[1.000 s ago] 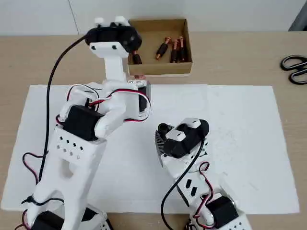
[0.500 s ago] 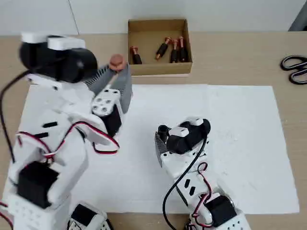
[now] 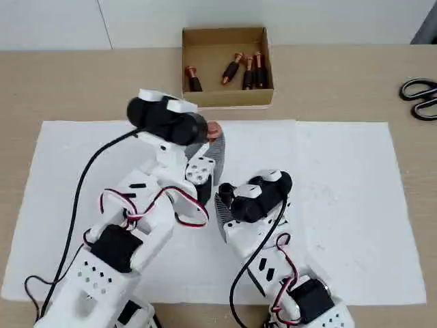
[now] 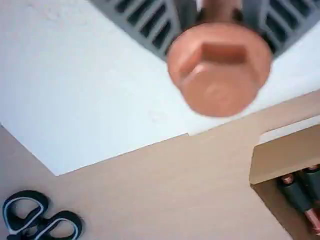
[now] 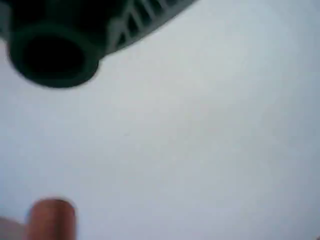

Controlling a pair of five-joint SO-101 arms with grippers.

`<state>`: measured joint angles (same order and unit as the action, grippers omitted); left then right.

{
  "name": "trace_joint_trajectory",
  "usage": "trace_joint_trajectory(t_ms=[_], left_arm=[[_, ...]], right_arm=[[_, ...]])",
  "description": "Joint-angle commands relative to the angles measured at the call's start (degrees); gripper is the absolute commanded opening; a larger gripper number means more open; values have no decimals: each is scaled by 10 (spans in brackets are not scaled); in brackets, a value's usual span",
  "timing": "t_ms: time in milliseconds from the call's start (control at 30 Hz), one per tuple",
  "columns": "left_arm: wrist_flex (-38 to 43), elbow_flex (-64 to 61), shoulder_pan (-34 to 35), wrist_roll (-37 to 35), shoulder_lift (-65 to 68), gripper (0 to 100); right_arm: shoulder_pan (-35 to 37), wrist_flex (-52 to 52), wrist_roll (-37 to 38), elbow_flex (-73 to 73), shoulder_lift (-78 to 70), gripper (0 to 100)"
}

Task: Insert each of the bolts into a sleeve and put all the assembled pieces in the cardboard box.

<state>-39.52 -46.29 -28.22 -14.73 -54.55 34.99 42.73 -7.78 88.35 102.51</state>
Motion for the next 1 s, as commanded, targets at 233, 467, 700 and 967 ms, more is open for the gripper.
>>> trace_joint_trajectory(t_ms=[233, 467, 700, 967], left_arm=[[-74, 15, -8, -39, -19, 5], [-66, 15, -8, -70, -19, 5], [-57, 12, -8, -84, -19, 5], [-58, 10, -8, -88, -18, 5]], right_arm=[[3, -15, -4, -3, 9, 4], [3, -32, -2, 11, 8, 4], [11, -32, -4, 12, 8, 4], [41, -32, -2, 12, 5, 4]])
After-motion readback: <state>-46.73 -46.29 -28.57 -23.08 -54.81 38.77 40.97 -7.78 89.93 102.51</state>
